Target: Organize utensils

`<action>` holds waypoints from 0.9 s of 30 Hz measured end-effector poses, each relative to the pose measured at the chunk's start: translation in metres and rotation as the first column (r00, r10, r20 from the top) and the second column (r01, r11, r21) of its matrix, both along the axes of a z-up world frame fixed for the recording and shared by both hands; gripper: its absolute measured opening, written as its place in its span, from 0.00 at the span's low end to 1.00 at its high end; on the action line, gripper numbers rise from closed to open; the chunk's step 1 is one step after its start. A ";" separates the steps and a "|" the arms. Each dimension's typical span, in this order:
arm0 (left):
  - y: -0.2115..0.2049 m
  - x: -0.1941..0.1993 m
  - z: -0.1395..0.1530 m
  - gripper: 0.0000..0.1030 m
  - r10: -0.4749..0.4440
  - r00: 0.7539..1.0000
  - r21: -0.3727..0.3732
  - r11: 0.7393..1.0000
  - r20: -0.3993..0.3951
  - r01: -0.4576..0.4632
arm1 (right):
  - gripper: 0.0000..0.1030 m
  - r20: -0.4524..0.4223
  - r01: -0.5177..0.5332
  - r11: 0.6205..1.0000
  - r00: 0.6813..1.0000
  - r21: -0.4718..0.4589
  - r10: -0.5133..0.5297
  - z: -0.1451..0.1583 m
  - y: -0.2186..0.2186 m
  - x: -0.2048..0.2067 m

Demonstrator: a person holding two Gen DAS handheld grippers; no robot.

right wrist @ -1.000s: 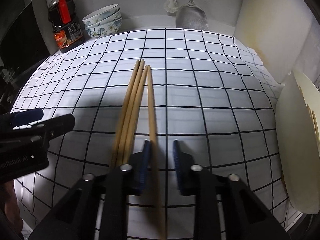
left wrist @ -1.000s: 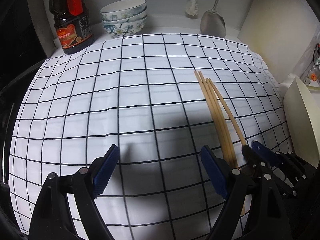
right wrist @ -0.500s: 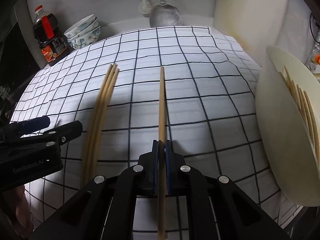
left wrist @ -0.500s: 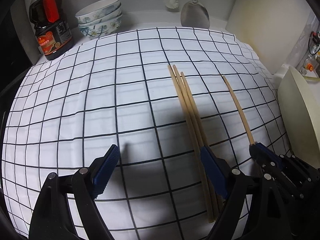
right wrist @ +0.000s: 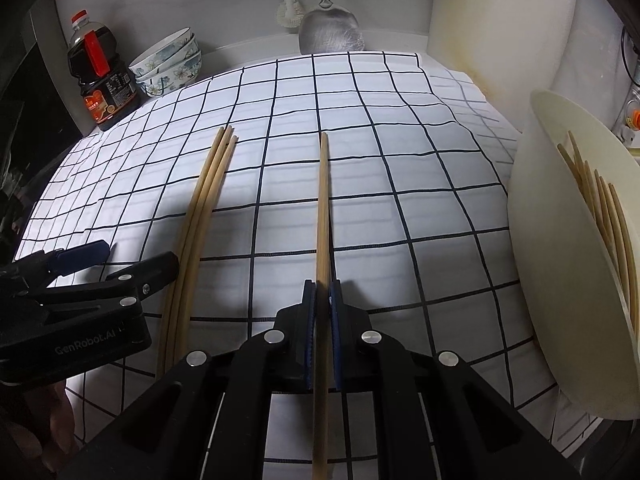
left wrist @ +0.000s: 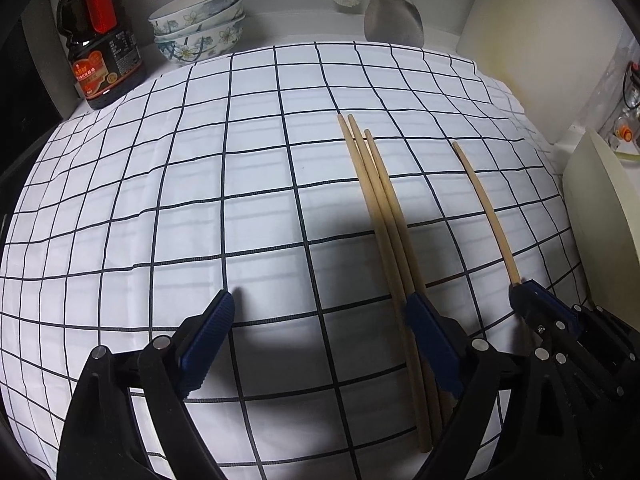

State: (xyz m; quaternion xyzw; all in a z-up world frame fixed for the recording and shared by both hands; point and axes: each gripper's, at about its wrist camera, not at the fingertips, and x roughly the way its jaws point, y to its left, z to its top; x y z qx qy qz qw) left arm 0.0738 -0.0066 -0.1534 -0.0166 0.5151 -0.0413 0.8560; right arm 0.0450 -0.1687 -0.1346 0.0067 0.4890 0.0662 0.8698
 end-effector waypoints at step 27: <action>-0.013 0.016 0.001 0.50 -0.053 0.997 0.070 0.996 0.063 0.048 | 0.18 0.022 -0.057 0.995 0.998 -0.078 0.059 -0.003 0.017 0.017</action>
